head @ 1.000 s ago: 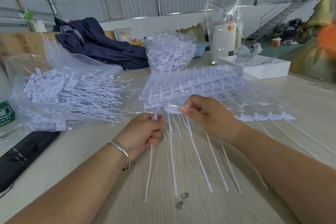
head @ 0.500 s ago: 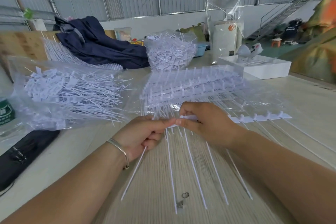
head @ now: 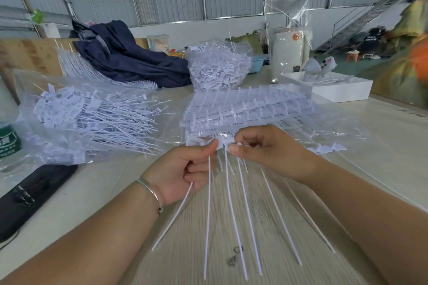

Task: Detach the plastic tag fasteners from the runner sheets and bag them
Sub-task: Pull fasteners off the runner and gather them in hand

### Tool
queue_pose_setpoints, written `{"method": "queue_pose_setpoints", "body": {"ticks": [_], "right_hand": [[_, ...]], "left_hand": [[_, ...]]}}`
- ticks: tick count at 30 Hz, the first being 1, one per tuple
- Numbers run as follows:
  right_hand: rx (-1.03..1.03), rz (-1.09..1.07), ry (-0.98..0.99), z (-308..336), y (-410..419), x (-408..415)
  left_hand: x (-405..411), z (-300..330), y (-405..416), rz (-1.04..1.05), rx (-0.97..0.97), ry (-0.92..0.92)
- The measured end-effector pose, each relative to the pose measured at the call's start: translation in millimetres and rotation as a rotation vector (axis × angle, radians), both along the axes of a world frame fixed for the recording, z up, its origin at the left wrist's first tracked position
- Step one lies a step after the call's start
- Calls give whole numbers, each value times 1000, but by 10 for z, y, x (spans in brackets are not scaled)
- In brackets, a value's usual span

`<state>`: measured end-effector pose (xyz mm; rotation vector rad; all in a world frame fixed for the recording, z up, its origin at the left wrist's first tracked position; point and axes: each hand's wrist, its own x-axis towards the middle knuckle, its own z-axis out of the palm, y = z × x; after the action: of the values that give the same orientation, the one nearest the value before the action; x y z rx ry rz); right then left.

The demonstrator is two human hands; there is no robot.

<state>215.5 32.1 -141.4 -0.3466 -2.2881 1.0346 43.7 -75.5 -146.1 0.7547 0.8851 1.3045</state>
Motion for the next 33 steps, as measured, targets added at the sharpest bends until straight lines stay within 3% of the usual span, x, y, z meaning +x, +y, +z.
{"method": "queue_pose_setpoints", "body": {"ticks": [4, 12, 17, 20, 25, 27, 28, 31, 33], "right_hand": [[-68, 55, 38, 34, -86, -19], [-35, -179, 49, 31, -33, -13], [-112, -193, 169, 55, -20, 11], [-98, -211, 174, 64, -23, 32], [62, -273, -3, 39, -31, 50], [22, -294, 37, 51, -19, 55], [-9, -309, 78, 63, -1, 69], [-37, -344, 164, 87, 53, 114], [-40, -330, 157, 69, 62, 113]], "left_hand": [[95, -31, 27, -50, 4, -71], [21, 14, 74, 158, 5, 3], [-51, -2, 80, 197, -1, 76], [-40, -9, 56, 256, -24, 302], [25, -1, 58, 494, -15, 1043], [0, -11, 53, 569, -46, 1209], [-36, -28, 46, 579, -58, 1135], [-104, 0, 10, 490, -56, 610], [-103, 5, 25, 386, -53, 397]]}}
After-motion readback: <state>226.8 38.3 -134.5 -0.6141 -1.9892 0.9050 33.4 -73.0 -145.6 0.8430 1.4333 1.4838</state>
